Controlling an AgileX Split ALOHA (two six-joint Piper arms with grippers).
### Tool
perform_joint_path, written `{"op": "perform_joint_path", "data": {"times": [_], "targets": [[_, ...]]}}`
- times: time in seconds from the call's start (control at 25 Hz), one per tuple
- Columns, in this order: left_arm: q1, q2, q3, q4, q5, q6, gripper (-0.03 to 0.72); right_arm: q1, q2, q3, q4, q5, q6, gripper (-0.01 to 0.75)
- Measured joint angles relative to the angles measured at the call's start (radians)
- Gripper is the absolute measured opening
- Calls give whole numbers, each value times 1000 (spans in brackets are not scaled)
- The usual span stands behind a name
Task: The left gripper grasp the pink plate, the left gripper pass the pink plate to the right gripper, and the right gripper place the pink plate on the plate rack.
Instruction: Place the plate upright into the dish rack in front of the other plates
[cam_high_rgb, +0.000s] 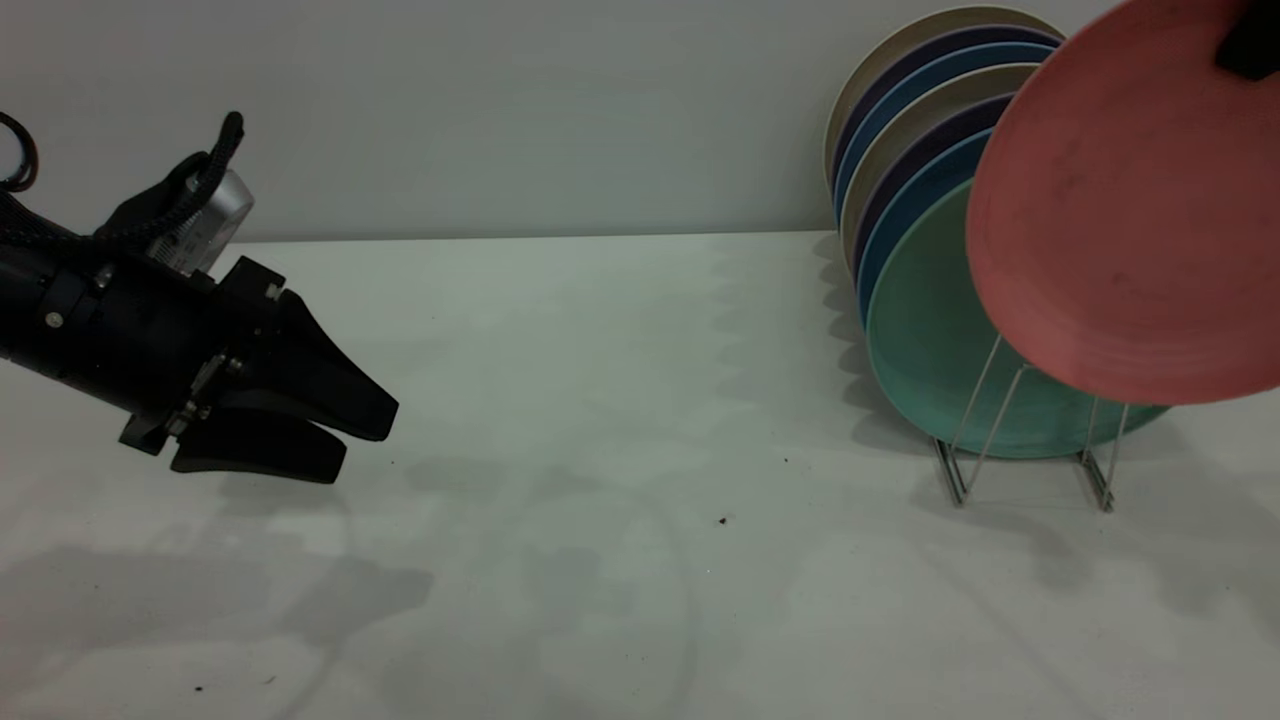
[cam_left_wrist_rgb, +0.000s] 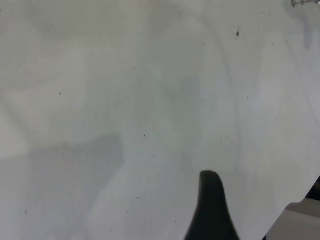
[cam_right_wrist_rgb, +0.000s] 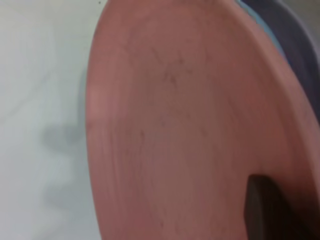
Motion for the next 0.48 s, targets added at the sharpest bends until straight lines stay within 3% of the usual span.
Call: {"op": "perform_joint_path", "data": {"times": [0.48], "targets": [[0, 0, 0, 0, -17, -2, 578, 95, 1, 0, 3, -96, -76, 90]]}}
